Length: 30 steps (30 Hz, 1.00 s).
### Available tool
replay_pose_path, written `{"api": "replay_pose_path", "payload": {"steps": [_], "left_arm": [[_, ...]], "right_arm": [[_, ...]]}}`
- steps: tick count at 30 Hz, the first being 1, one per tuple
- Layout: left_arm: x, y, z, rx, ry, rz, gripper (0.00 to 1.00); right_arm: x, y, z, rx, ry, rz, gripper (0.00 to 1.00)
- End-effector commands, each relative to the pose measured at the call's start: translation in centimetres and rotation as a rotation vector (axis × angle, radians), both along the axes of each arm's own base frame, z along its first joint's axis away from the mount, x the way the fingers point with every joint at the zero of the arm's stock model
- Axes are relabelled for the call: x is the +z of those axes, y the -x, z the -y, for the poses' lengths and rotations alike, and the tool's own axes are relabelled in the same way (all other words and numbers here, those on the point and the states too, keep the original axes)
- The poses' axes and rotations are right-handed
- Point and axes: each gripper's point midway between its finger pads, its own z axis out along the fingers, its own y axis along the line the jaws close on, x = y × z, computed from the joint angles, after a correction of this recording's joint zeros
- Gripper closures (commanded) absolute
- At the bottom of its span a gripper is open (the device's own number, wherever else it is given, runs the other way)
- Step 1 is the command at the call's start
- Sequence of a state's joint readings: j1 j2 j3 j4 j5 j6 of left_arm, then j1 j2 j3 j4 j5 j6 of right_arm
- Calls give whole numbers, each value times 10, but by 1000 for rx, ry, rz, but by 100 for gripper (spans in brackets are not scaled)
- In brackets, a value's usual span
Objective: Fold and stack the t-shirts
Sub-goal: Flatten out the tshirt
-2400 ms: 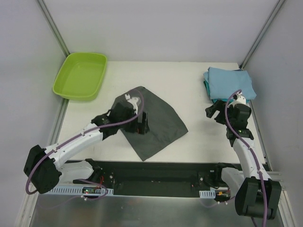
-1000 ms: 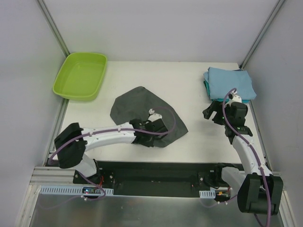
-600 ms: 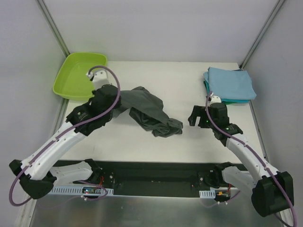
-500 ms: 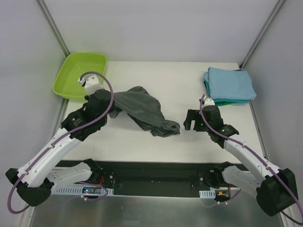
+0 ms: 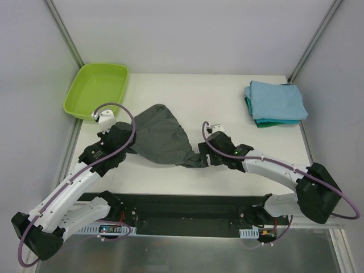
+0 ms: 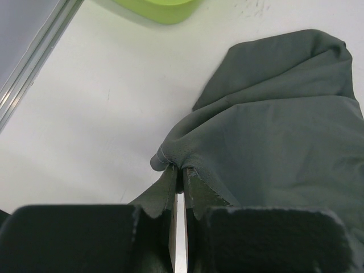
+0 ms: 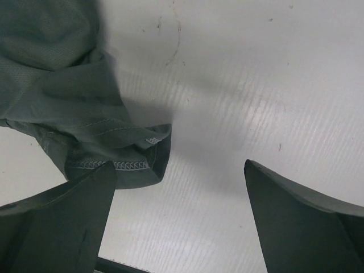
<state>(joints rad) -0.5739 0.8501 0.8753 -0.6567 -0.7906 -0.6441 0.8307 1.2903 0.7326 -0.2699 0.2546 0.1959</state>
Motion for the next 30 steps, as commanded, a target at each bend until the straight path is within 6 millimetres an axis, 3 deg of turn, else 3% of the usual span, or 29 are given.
{"api": "replay_pose_path", "payload": {"steps": [1,4,11,16,20,23,27,30], "left_arm": [[-2,1,-5,24,8,6,100],[-2,1,-5,19,4,4,100],[-6,2,-4,10,6,-11,100],[-4,1,-3,7,5,-8,100],[-4,1,-5,14,-8,-13,100],[-4,0,-6,14,-8,-13,100],[-1,0,-7,18,-9,-6,100],[1,-1,-9,29,-17,-5,100]], "right_arm": [[4,-4,-3,96,86,12,5],[-2,5,-2,235,133,73,5],[-4,23,-19,495,3,197,4],[0,2,-25,491,35,296,2],[-8,-15,-33,477,62,268,4],[-20,-20,-44,483,45,209,12],[-24,-23,-58,501,-7,197,31],[-20,-19,-73,558,-74,209,52]]}}
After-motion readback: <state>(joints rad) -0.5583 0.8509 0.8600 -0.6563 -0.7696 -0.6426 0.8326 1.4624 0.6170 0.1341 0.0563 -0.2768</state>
